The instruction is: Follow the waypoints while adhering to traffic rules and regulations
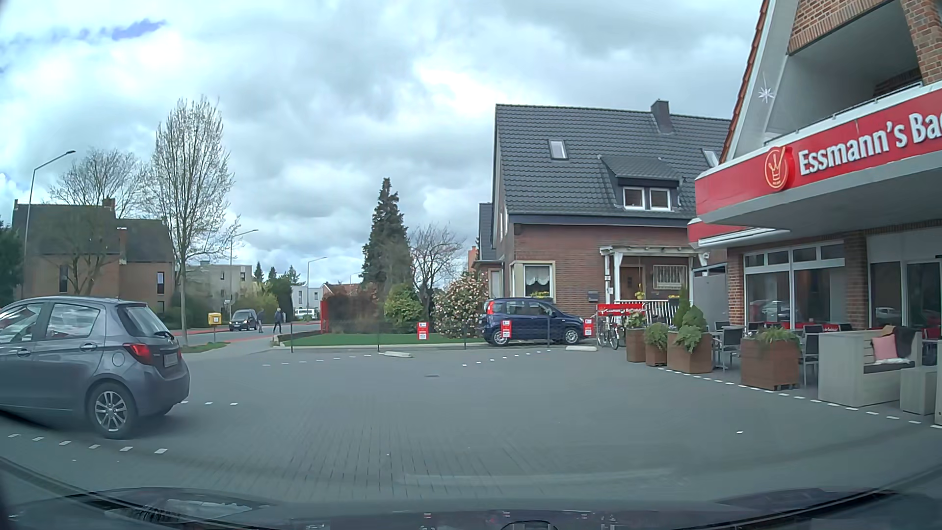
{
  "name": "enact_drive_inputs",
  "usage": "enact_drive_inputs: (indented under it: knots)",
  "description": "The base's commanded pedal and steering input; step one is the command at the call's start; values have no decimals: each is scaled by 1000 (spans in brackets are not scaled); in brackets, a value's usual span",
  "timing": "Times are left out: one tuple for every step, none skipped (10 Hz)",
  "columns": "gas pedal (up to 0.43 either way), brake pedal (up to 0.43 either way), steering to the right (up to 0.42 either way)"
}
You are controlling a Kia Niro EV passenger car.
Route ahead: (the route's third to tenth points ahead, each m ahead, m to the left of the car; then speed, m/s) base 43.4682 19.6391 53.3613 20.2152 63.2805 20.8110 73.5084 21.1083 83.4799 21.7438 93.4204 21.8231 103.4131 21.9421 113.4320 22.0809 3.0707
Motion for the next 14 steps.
enact_drive_inputs:
  knots:
    - [20, 0, -106]
    - [20, 0, -91]
    - [28, 0, -85]
    - [28, 0, -76]
    - [28, 0, -60]
    - [28, 0, -50]
    - [28, 0, -44]
    - [28, 0, -42]
    - [28, 0, -42]
    - [28, 0, -42]
    - [28, 0, -41]
    - [28, 0, -44]
    - [39, 0, -49]
    - [39, 0, -52]
